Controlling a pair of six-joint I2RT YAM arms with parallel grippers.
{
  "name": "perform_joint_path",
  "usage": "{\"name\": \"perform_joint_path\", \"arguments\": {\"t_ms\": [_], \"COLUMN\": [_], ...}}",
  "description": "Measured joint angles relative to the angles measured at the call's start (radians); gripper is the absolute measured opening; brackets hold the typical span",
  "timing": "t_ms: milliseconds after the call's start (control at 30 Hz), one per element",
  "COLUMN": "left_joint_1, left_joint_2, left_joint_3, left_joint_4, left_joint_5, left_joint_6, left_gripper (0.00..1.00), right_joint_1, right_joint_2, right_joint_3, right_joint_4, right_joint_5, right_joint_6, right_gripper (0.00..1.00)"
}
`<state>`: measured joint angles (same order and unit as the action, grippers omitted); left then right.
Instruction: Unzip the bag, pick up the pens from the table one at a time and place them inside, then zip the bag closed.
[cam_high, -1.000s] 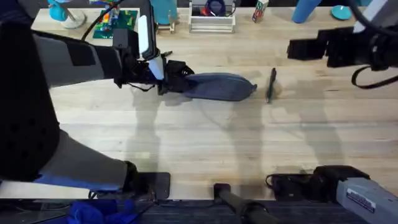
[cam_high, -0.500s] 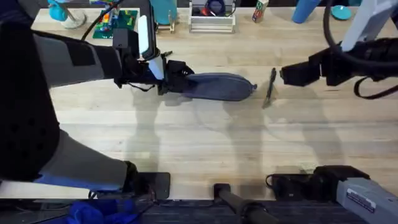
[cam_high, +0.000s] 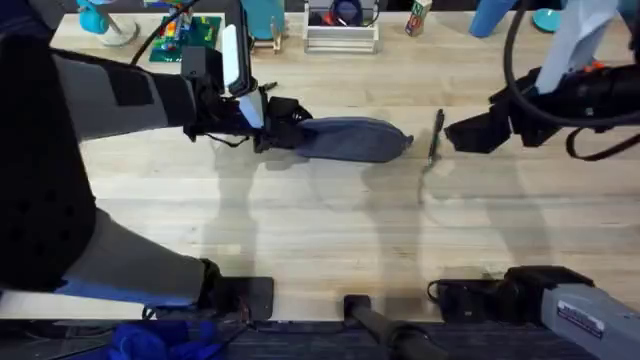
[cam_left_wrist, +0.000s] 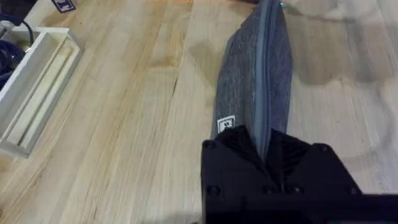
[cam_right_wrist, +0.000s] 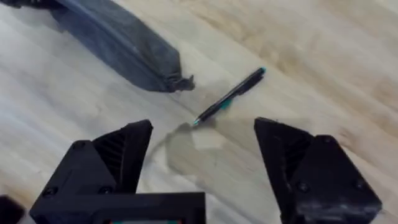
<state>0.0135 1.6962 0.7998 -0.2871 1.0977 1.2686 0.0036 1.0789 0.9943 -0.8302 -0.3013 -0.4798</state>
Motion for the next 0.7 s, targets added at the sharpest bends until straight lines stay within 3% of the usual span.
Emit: {"name": "perform_joint_path", "arguments": {"t_ms": [133,500,700], "left_joint_1": [0.0,0.0,0.0], "left_joint_2": [0.0,0.0,0.0], "left_joint_3": [0.0,0.0,0.0], "left_joint_4": [0.0,0.0,0.0], "left_joint_5": [0.0,0.0,0.0], "left_joint_6": [0.0,0.0,0.0], "left_gripper": [0.042,0.042,0.042], "right_joint_1": [0.0,0.0,0.0], "right_joint_2": [0.054,0.053,0.053], "right_joint_3": [0.0,0.0,0.0], "right_joint_4": [-0.014,-0.013,-0.031], "right_joint_5": [-0.03,-0.036,0.035], "right_joint_6": [-0.02,-0.024,-0.028], "right_gripper": [0.996,0.995,0.995]}}
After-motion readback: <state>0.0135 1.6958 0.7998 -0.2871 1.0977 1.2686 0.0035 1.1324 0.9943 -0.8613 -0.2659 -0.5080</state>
